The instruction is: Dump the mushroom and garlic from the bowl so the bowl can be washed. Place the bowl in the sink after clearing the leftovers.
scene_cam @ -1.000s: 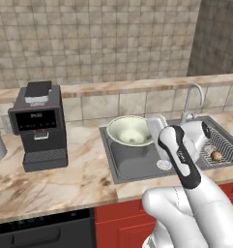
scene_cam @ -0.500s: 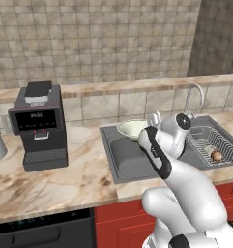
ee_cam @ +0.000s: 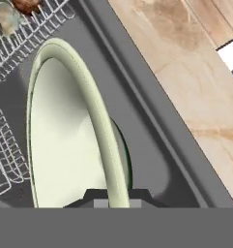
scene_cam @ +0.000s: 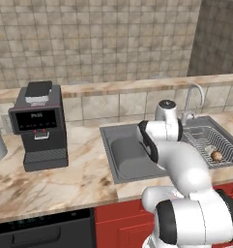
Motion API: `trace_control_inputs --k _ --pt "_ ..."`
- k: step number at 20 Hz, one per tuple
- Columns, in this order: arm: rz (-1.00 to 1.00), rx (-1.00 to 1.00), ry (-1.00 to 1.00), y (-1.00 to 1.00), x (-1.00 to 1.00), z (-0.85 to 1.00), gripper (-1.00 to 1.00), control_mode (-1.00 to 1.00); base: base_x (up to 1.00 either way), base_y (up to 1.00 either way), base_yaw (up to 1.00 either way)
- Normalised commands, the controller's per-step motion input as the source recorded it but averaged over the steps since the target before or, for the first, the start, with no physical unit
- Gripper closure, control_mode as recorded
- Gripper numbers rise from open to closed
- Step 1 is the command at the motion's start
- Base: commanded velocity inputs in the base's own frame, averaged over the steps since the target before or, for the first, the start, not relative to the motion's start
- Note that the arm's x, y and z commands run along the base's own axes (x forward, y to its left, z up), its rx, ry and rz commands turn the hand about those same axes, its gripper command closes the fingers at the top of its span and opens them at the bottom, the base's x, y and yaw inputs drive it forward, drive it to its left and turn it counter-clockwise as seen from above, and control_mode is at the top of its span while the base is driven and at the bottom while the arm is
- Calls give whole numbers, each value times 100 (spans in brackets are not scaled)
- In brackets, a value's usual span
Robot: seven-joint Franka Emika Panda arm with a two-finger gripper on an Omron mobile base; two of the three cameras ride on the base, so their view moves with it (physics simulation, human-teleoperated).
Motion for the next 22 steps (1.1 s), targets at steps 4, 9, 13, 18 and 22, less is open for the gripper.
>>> trace_control_inputs --k 4,9,13,18,22 --pt "-15 16 14 -22 2 -1 100 -100 0 0 0" --pt "-4 4 0 -13 5 -39 100 -100 0 0 0" --pt "-5 4 4 -32 16 -57 100 -100 0 0 0" --pt "-4 1 13 -8 4 -29 100 -100 0 0 0" --pt "-8 0 17 0 23 -58 100 -100 0 0 0"
